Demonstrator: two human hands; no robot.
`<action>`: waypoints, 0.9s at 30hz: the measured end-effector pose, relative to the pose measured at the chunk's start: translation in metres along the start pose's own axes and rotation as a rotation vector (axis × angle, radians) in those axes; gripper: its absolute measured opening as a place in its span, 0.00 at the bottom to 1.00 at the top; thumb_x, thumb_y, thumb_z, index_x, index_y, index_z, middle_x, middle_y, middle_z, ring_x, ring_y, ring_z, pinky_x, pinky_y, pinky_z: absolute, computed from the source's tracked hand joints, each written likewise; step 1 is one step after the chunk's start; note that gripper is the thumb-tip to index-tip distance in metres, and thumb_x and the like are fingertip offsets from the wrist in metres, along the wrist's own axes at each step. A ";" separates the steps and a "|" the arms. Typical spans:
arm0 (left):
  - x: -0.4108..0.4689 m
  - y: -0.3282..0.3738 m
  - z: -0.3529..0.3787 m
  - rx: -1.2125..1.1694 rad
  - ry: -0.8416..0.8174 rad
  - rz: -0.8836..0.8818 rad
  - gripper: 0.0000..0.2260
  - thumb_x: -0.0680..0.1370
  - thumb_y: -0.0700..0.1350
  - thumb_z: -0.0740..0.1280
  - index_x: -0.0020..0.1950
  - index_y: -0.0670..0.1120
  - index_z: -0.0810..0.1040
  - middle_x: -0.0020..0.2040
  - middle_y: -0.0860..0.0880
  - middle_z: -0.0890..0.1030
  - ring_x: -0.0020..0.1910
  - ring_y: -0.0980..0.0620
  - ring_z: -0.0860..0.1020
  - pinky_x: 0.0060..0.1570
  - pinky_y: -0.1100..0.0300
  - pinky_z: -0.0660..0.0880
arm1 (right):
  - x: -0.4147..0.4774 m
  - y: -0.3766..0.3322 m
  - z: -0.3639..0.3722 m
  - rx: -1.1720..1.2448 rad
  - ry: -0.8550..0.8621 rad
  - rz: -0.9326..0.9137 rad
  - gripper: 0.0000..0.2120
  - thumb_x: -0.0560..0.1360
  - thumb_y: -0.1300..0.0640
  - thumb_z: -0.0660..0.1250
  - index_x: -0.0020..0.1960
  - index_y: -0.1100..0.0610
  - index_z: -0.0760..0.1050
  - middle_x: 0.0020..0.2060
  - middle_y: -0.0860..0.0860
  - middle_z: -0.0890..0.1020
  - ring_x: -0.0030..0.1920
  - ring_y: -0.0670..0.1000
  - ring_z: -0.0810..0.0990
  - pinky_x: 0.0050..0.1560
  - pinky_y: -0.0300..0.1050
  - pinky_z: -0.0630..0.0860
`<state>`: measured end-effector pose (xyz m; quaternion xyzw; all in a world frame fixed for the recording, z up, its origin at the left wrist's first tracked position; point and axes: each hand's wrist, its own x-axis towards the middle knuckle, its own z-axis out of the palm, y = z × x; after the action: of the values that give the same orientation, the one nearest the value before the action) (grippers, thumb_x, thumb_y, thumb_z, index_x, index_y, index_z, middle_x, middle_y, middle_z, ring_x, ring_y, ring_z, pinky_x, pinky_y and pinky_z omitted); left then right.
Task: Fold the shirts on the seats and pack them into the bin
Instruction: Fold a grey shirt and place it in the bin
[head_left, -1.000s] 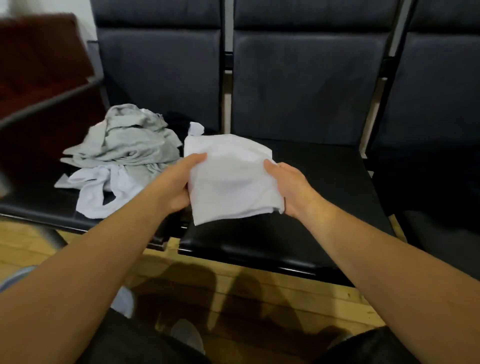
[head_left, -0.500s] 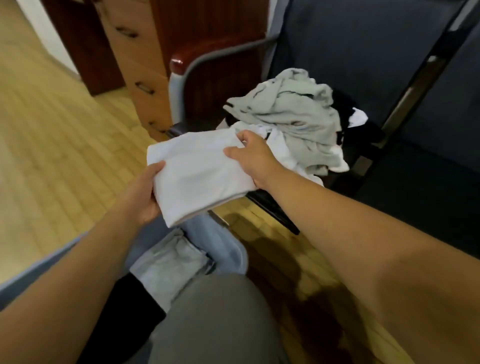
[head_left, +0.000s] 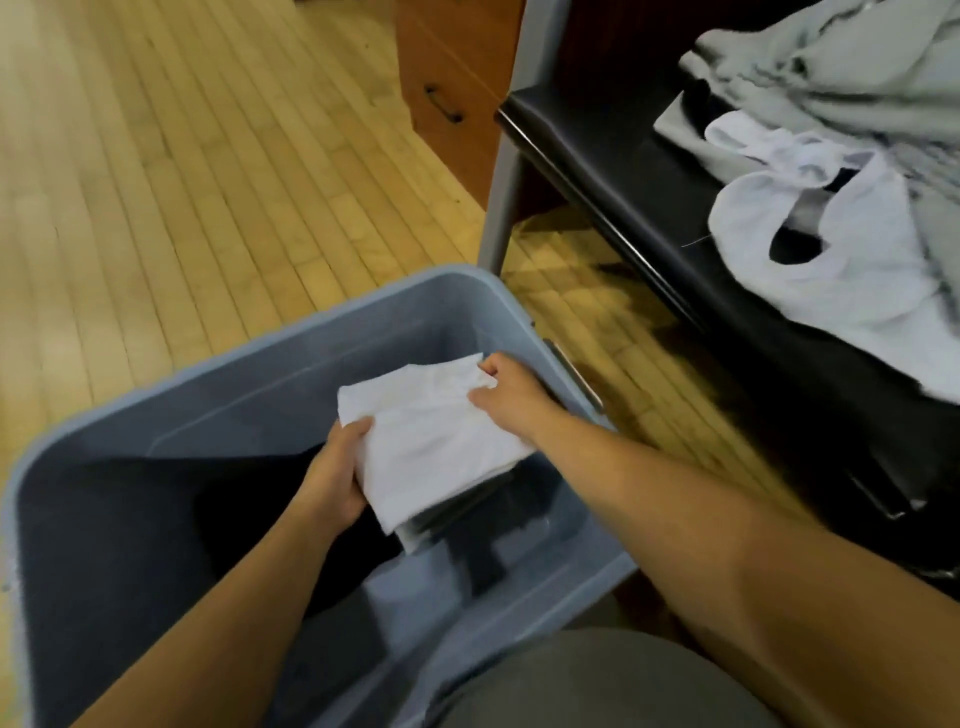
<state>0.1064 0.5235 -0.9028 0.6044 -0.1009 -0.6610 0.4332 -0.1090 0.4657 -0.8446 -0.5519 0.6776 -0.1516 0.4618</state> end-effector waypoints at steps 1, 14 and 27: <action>0.009 -0.008 -0.003 -0.003 0.020 -0.004 0.19 0.81 0.47 0.66 0.73 0.48 0.71 0.63 0.43 0.82 0.60 0.42 0.81 0.57 0.45 0.79 | 0.009 0.007 0.008 -0.029 0.002 0.003 0.14 0.80 0.57 0.68 0.64 0.53 0.71 0.59 0.50 0.72 0.58 0.51 0.72 0.52 0.42 0.67; 0.020 0.023 0.010 0.784 0.177 0.225 0.12 0.82 0.46 0.61 0.38 0.48 0.70 0.42 0.39 0.72 0.43 0.42 0.72 0.44 0.48 0.69 | 0.008 -0.024 -0.021 -0.087 0.026 -0.034 0.09 0.79 0.58 0.67 0.55 0.62 0.79 0.48 0.53 0.81 0.52 0.54 0.79 0.57 0.47 0.75; -0.121 0.193 0.226 0.787 -0.280 0.584 0.07 0.81 0.40 0.61 0.45 0.43 0.76 0.39 0.46 0.80 0.38 0.48 0.79 0.34 0.62 0.75 | -0.076 -0.136 -0.242 -0.048 0.539 -0.254 0.10 0.77 0.62 0.64 0.48 0.68 0.80 0.44 0.66 0.83 0.43 0.60 0.81 0.52 0.62 0.81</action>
<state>-0.0202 0.4031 -0.6337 0.5740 -0.5642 -0.4987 0.3217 -0.2213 0.4121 -0.5847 -0.5828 0.7047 -0.3334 0.2293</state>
